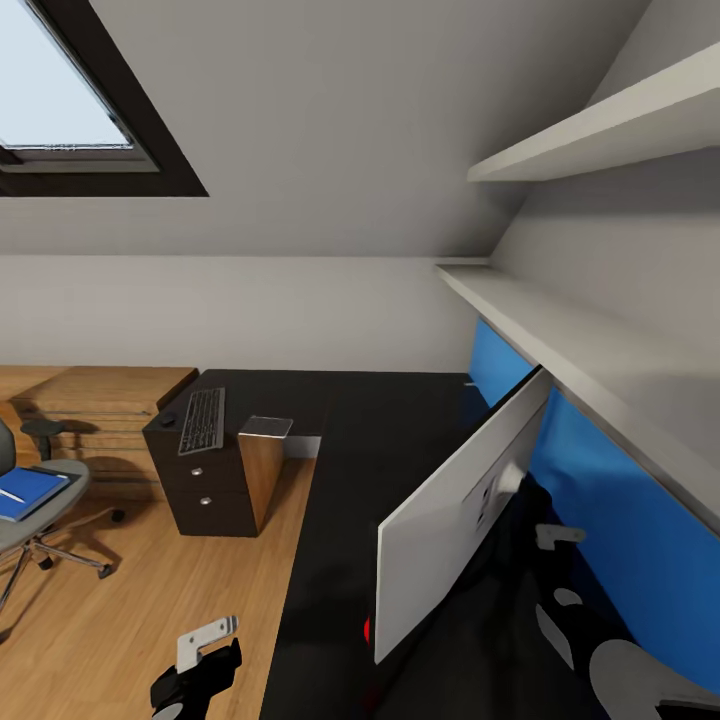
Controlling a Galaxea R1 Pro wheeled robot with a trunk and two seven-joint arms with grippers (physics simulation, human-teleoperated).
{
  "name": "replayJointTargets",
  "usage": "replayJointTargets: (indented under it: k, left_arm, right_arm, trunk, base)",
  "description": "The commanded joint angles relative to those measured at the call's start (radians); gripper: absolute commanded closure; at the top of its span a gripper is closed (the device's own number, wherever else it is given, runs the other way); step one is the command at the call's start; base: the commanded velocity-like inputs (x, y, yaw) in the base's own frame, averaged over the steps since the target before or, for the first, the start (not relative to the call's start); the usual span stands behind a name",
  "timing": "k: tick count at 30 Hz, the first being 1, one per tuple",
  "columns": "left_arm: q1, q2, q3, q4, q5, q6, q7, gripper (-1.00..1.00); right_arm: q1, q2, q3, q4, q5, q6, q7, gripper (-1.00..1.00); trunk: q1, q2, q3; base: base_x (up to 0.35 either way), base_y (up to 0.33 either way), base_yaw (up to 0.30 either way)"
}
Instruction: In the bedroom, organize the workspace by keeping the computer under the desk, ensuring the monitor is on the desk, placing the keyboard on the desk next to the monitor, placing the mouse on the desk next to the keyboard, moving the folder from the swivel chair onto the desk next to the mouse, stacking the notebook on top of the folder with the pen on top of the notebook, and positioning the swivel chair next to the desk.
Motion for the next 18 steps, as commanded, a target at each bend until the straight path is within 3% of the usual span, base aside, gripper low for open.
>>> replayJointTargets:
  k: [1,18]
  left_arm:
    - [-0.001,0.001,-0.003,-0.002,0.002,0.005,0.007,-1.00]
    - [-0.001,0.002,-0.003,-0.002,0.002,0.005,0.007,-1.00]
  right_arm:
    - [-0.001,0.000,0.005,0.003,-0.011,-0.007,-0.002,1.00]
    - [-0.001,0.000,0.005,0.003,-0.011,-0.007,-0.002,1.00]
  trunk:
    - [0.001,-0.002,-0.003]
    - [0.001,-0.002,-0.003]
  base:
    - [0.000,0.000,0.000]
    - [0.000,0.000,0.000]
